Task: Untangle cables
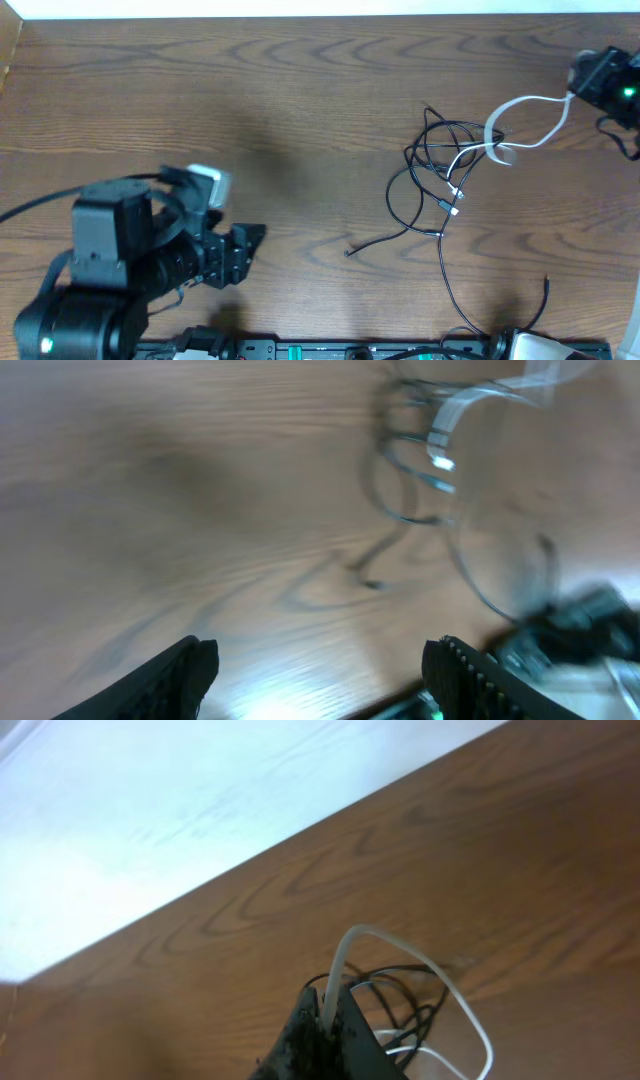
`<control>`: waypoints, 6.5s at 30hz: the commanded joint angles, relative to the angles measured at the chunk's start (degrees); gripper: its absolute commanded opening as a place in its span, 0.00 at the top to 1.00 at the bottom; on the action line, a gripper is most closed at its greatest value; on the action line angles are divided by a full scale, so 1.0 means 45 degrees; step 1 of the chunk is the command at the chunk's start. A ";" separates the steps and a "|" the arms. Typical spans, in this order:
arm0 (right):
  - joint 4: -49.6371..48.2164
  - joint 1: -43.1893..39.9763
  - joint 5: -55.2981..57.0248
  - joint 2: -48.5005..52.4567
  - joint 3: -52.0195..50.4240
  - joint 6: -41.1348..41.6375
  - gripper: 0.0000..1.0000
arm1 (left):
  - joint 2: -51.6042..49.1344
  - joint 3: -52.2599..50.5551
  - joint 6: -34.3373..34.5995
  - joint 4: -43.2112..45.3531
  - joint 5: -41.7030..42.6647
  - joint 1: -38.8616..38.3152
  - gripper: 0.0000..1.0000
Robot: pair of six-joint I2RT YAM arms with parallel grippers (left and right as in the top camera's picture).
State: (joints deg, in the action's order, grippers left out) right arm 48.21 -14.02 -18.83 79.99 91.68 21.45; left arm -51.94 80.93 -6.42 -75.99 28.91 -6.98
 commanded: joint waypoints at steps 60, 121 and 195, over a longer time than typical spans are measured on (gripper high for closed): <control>0.5115 0.0379 0.1054 -0.0976 0.0102 -0.2118 0.99 | -1.5756 -0.0053 -0.0826 1.8151 0.1656 -0.7213 0.20; -0.2171 -0.1457 0.5372 -0.0005 0.0102 -0.1530 0.99 | -0.3604 -0.0053 -0.0758 0.2846 0.3060 0.5202 0.93; 0.6348 0.6994 0.0928 0.6241 0.2171 -0.7645 0.01 | -0.3949 -0.0005 -0.1409 0.2492 -0.0228 -0.0403 0.03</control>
State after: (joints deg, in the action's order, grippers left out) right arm 76.64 15.20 -16.56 108.38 102.32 -11.68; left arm -71.94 80.34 -12.27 -65.78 36.01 -9.06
